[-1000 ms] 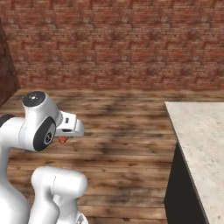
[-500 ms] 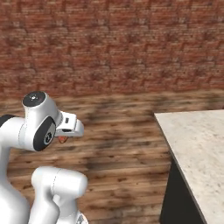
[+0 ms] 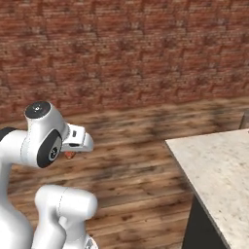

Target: Gather the cucumber and sweet potato from the fridge and place them on a tray on the dining counter. Then gather the steak and chicken drumstick from the fridge and place them on the other tray.

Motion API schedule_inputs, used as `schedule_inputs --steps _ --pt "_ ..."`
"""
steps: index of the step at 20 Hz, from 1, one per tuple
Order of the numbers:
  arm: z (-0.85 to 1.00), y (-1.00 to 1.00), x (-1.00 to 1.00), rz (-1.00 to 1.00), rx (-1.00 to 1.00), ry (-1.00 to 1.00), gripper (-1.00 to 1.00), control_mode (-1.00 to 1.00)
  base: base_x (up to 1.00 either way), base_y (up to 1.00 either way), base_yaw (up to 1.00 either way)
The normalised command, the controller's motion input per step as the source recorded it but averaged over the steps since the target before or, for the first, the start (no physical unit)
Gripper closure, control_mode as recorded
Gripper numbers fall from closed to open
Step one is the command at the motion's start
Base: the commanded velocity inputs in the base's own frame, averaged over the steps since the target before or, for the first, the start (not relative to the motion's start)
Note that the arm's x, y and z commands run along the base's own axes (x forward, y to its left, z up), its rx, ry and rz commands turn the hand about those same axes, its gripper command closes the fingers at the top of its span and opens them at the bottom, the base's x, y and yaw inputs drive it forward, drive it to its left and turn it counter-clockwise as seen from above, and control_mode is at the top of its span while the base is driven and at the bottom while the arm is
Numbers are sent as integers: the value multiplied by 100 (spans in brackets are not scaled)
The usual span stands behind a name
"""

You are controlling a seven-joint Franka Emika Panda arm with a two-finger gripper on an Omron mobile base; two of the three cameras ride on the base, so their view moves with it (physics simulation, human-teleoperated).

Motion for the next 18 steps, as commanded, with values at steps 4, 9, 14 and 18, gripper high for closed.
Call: schedule_inputs --steps 4,9,14,18 --pt "0 0 0 0 0 0 100 100 55 28 -31" --pt "0 0 0 0 0 0 100 100 51 33 -37" --pt "0 0 0 0 0 0 100 100 57 44 -34" --pt "0 0 0 0 0 0 100 100 58 56 -33"
